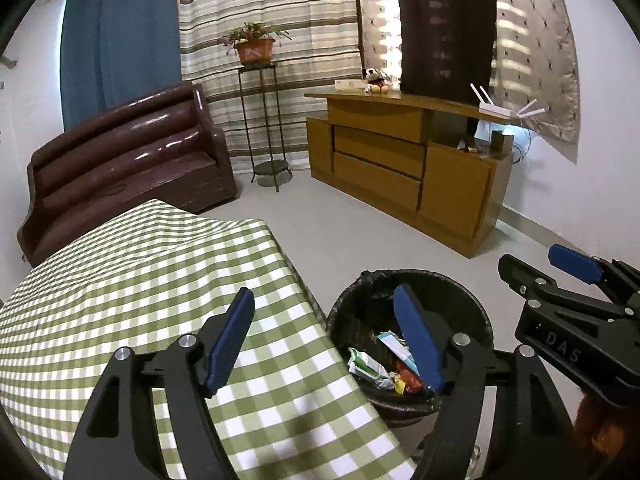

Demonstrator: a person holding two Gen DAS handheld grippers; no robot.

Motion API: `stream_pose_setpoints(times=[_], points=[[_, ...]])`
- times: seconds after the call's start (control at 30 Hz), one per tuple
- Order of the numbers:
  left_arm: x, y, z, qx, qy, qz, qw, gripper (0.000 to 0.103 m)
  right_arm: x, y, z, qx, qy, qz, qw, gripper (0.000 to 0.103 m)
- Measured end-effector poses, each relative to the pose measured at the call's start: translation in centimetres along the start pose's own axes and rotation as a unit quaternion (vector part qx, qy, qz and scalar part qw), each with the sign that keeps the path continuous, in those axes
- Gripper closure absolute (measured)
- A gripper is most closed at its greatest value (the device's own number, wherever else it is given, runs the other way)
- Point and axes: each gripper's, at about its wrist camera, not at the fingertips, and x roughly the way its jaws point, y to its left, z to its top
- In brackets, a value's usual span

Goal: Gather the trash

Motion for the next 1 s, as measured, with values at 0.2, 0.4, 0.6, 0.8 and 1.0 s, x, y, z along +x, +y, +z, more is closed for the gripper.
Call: stream_pose_setpoints(times=[0.2,0.4,0.6,0.8,1.0], points=[[-1.8,0.7,-0.4,-0.005,-0.012,0.011,0.9998,0.028,-1.8,0.8,-0.2,-0.007,-0.013,0.000,1.000,0.035],[-3.5,1.3,-0.9,-0.012,-0.022,0.018,0.9995,0.025,-3.5,1.7,-0.7,-0.018,-0.023,0.004,1.000,0.031],[-5.2,1.9,-1.2,-0.021,-0.033,0.022,0.9990,0.024,-5.1,2.5,-1.2,-0.028,-0.033,0.007,0.999,0.031],[-6.4,2.6,-1.6,-0.028,-0.041,0.029,0.9984,0.023,-6.4,2.9,-1.8,-0.031,-0.041,0.008,0.999,0.031],[-6.9,2.7,-1.8,-0.032,-0.043,0.031,0.9981,0.023,-6.9,2.9,-1.9,-0.030,-0.045,0.007,0.999,0.031]])
